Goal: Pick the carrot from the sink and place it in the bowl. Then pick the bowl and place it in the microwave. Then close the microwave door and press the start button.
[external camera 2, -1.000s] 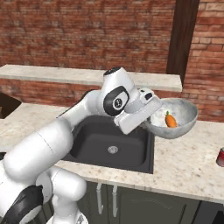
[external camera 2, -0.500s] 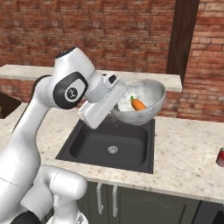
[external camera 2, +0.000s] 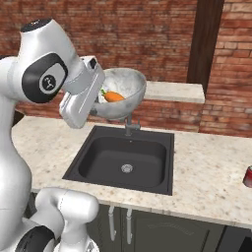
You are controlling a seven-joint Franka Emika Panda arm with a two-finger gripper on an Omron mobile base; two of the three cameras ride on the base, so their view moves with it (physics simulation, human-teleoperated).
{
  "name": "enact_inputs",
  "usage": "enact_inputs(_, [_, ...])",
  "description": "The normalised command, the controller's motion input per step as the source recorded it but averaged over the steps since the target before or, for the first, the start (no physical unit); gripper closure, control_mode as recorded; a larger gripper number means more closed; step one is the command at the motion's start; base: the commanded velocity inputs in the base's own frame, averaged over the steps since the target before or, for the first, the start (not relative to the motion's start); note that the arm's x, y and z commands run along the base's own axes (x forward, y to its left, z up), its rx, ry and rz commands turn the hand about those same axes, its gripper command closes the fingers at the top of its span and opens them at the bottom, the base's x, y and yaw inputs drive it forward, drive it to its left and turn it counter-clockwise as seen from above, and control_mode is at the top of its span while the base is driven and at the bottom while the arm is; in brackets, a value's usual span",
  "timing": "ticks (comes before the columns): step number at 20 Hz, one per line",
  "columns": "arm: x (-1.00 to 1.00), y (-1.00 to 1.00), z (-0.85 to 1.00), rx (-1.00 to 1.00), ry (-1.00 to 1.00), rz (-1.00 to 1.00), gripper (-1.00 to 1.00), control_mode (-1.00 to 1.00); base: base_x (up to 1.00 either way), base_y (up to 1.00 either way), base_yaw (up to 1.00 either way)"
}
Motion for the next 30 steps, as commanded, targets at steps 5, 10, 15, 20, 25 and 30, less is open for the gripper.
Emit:
enact_inputs(5, [0.00, 0.42, -0.01, 0.08, 0.00, 0.34, 1.00, -1.00, 0.00, 0.00, 0.00])
enact_inputs(10, [0.00, 0.37, -0.22, 0.01, -0.07, 0.12, 1.00, -1.00, 0.00, 0.00, 0.00])
enact_inputs(15, [-0.08, 0.03, -0.12, 0.00, -0.16, 0.00, 1.00, -1.00, 0.00, 0.00, 0.00])
enact_inputs(20, [-0.04, 0.01, 0.00, 0.00, -0.02, 0.00, 1.00, -1.00, 0.00, 0.00, 0.00])
enact_inputs(25, [0.00, 0.00, 0.00, 0.00, 0.00, 0.00, 1.00, -1.00, 0.00, 0.00, 0.00])
enact_inputs(30, [0.00, 0.00, 0.00, 0.00, 0.00, 0.00, 1.00, 1.00, -0.28, 0.00, 0.00])
